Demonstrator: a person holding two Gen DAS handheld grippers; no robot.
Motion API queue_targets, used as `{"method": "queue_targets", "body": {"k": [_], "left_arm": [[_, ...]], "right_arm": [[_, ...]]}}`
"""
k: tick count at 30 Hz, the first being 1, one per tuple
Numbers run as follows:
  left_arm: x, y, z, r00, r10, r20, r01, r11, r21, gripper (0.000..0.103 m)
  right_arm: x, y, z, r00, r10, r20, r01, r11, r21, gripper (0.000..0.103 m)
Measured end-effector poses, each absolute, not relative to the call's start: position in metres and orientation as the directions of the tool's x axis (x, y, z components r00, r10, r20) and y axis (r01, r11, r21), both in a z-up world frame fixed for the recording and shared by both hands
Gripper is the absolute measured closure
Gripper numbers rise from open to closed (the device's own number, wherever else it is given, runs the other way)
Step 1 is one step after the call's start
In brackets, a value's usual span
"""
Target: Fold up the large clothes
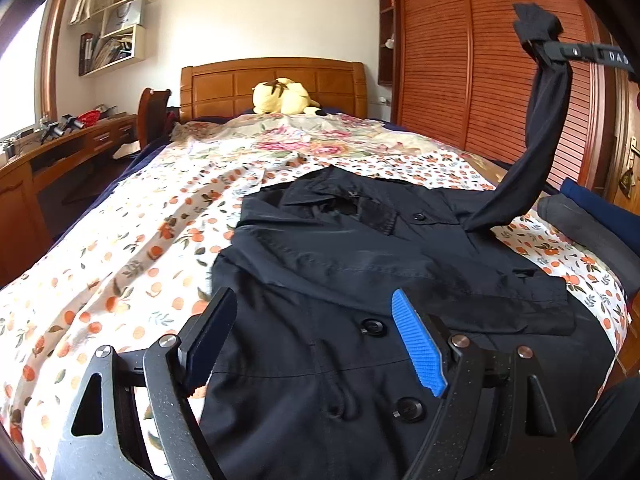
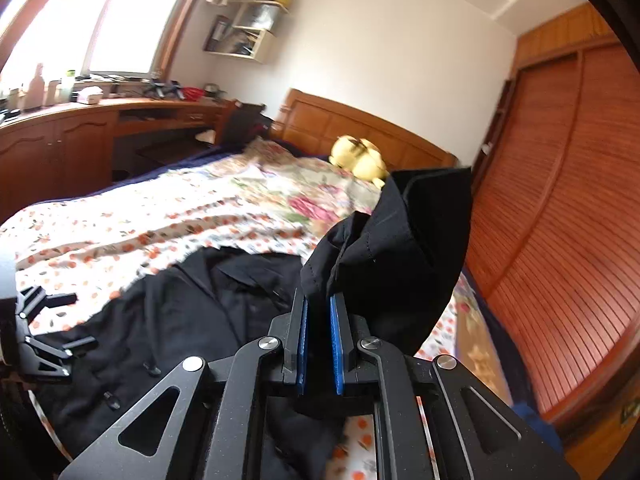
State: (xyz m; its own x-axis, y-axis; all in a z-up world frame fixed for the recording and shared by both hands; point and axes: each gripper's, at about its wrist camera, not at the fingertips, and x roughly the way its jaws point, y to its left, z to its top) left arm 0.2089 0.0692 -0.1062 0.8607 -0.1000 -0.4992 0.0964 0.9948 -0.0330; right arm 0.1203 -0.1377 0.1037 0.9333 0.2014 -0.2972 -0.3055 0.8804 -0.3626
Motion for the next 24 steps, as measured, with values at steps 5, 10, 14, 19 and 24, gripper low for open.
{"method": "queue_targets", "body": {"k": [5,10,14,19,24], "left_arm": [[0.2,0.087,-0.108,0.87,-0.066,-0.489,0.066,0.998,-0.018,0.022],[0.193,0.108,-0.11,0.874,-0.042,-0.485,0.036,0.999,-0.022,0.022],[0.188,0.124,-0.11,0.876,-0.027,-0.481,0.014,0.999,-0.031,0.022],[0.186,0.139,-0.109,0.879,-0.013,-0.477,-0.011,0.999,-0.048,0.022],[0.185,0.147,-0.109,0.878,-0.01,-0.479,-0.025,0.998,-0.066,0.022]], "right_arm": [[0.113,-0.103,0.096,0.9,0.307,-0.308,-0.411,0.831,-0.375,0.093],[0.107,-0.087,0.074,0.855,0.371,-0.361,-0.496,0.789,-0.362,0.093],[0.104,-0.091,0.049,0.822,0.391,-0.413,-0.538,0.771,-0.34,0.093],[0.106,-0.109,0.01,0.771,0.399,-0.496,-0.578,0.765,-0.285,0.093],[0.123,-0.123,-0.027,0.737,0.365,-0.569,-0.57,0.789,-0.231,0.087]]}}
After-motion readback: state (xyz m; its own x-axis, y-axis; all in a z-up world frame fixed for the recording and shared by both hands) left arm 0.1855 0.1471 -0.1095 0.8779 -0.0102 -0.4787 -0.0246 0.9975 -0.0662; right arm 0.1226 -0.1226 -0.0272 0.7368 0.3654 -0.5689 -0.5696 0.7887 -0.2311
